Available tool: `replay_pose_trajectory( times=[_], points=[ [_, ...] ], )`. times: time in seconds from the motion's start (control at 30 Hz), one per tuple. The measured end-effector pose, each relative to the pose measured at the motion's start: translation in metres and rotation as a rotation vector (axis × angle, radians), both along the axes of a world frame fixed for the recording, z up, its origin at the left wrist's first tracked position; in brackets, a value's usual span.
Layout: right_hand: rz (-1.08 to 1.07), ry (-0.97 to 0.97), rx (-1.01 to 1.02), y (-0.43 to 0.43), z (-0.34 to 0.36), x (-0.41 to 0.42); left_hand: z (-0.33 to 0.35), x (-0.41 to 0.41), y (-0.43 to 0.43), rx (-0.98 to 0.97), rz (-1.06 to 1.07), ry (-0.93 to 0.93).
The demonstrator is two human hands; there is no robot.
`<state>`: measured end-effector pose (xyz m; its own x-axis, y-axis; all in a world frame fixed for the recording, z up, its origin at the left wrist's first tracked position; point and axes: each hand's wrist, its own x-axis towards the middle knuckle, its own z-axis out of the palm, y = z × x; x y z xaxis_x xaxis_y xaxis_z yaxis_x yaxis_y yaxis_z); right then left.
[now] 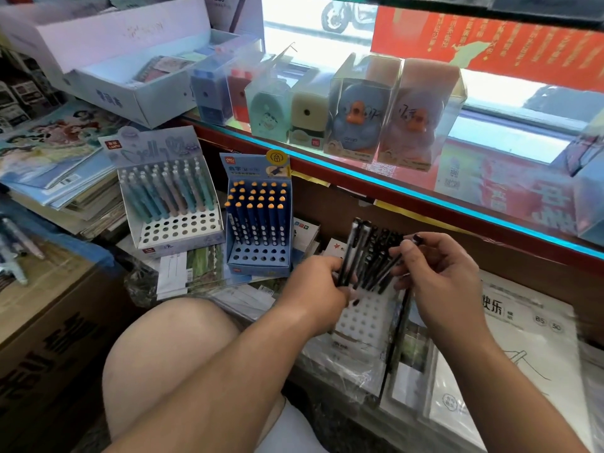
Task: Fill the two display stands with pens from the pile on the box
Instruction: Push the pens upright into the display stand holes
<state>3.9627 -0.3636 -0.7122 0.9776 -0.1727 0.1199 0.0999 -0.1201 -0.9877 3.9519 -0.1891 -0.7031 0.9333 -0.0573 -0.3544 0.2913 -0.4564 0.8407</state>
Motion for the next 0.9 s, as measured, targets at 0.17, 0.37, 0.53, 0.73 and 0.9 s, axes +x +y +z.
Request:
replay_pose_trajectory(
  times=[0.17, 0.37, 0.53, 0.73, 0.9],
  points=[
    [-0.047, -0.012, -0.183, -0.008, -0.012, 0.002, 0.001, 0.002, 0.003, 0.033, 0.043, -0.006],
    [0.006, -0.013, -0.26, -0.002, -0.021, -0.003, 0.0, 0.001, 0.001, 0.077, 0.036, -0.01],
    [0.044, -0.001, -0.37, 0.001, -0.026, -0.004, -0.003, 0.002, 0.0, 0.089, 0.038, -0.011],
    [0.014, -0.103, -0.688, 0.005, -0.031, -0.004, -0.005, 0.002, -0.001, 0.094, 0.039, -0.014],
    [0.069, -0.218, -0.905, 0.006, -0.036, -0.001, -0.005, 0.002, -0.001, 0.083, 0.016, -0.004]
  ],
)
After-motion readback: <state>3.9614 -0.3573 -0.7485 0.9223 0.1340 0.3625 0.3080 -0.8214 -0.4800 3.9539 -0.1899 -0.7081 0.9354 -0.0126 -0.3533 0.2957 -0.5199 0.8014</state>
